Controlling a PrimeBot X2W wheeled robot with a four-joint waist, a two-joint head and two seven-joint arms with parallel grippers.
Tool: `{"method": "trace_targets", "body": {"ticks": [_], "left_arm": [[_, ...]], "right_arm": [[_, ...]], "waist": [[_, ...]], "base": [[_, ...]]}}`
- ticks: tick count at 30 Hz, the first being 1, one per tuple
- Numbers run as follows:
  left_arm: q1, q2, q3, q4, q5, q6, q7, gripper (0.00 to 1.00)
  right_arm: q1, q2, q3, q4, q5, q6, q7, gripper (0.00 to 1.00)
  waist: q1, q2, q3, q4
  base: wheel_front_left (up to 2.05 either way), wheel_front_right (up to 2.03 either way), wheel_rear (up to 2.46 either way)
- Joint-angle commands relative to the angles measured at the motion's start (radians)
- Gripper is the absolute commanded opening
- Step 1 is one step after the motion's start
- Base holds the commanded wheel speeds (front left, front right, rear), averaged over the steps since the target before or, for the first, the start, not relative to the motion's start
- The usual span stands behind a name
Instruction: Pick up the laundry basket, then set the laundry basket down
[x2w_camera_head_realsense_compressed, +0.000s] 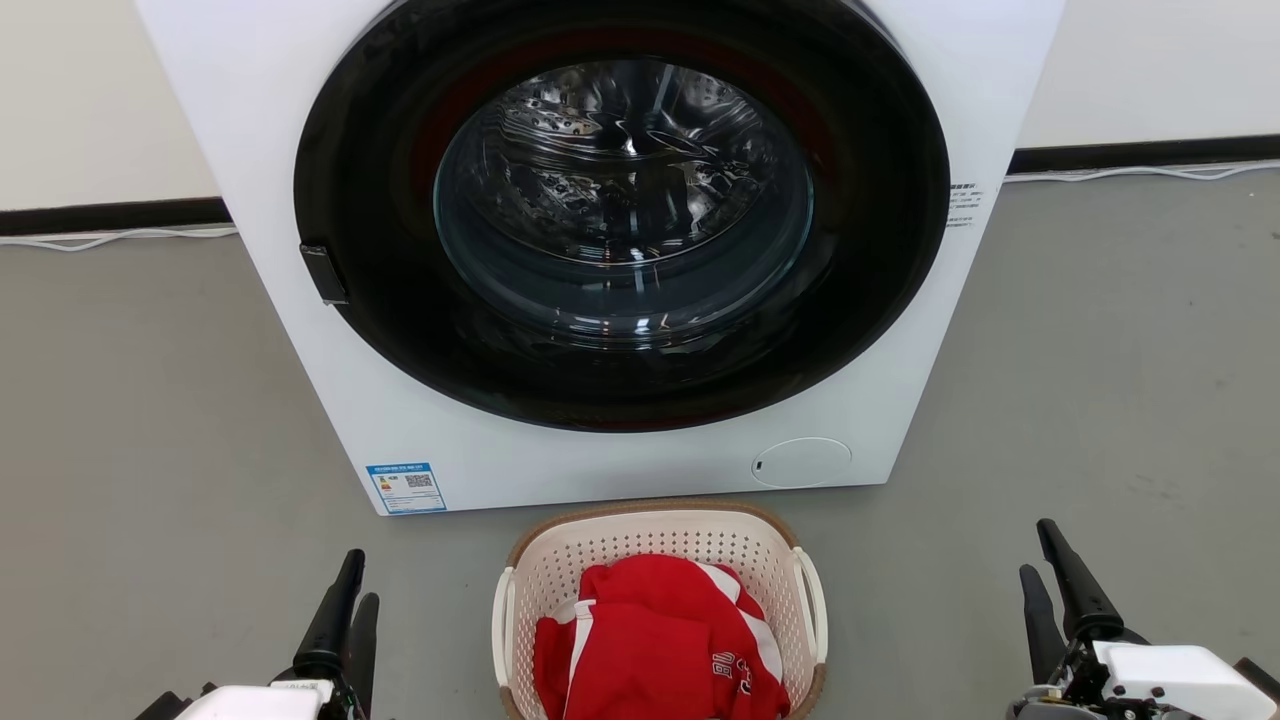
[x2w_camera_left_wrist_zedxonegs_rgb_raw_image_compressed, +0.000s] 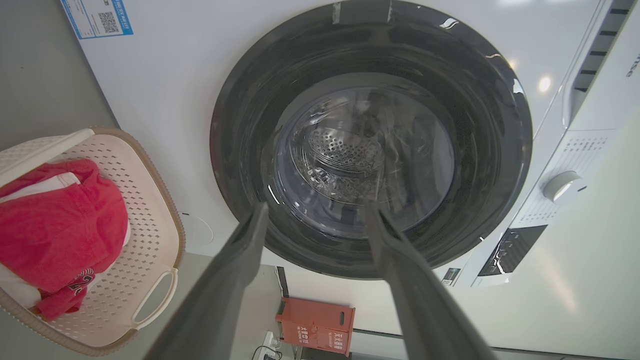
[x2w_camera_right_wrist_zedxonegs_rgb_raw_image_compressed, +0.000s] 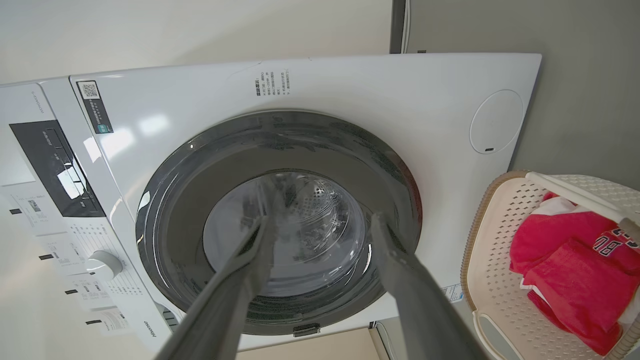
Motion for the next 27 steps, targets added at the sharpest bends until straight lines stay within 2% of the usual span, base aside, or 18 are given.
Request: {"method": "trace_targets", "body": {"ticks": [1, 4, 27], "left_arm": [[-0.031, 0.005, 0.0, -0.029, 0.002, -0.001, -0.004, 1.0], [-0.031, 0.007, -0.008, -0.03, 0.014, -0.002, -0.016, 1.0], [-0.046, 0.009, -0.01, -0.013, 0.304, 0.005, -0.084, 1.0]], "right_arm": [[-0.027, -0.011, 0.004, -0.03, -0.007, 0.001, -0.011, 1.0], [-0.026, -0.019, 0.013, -0.033, -0.042, 0.001, -0.025, 1.0], [-0.029, -0.033, 0.04, -0.074, -0.438, 0.002, -0.092, 1.0]], "waist": [[0.0016, 0.0, 0.0, 0.0], [-0.0002, 0.0, 0.002, -0.001], [-0.0003, 0.0, -0.001, -0.008]], "base": [[0.0, 0.0, 0.0], [0.0, 0.0, 0.0], [0.0, 0.0, 0.0]]}}
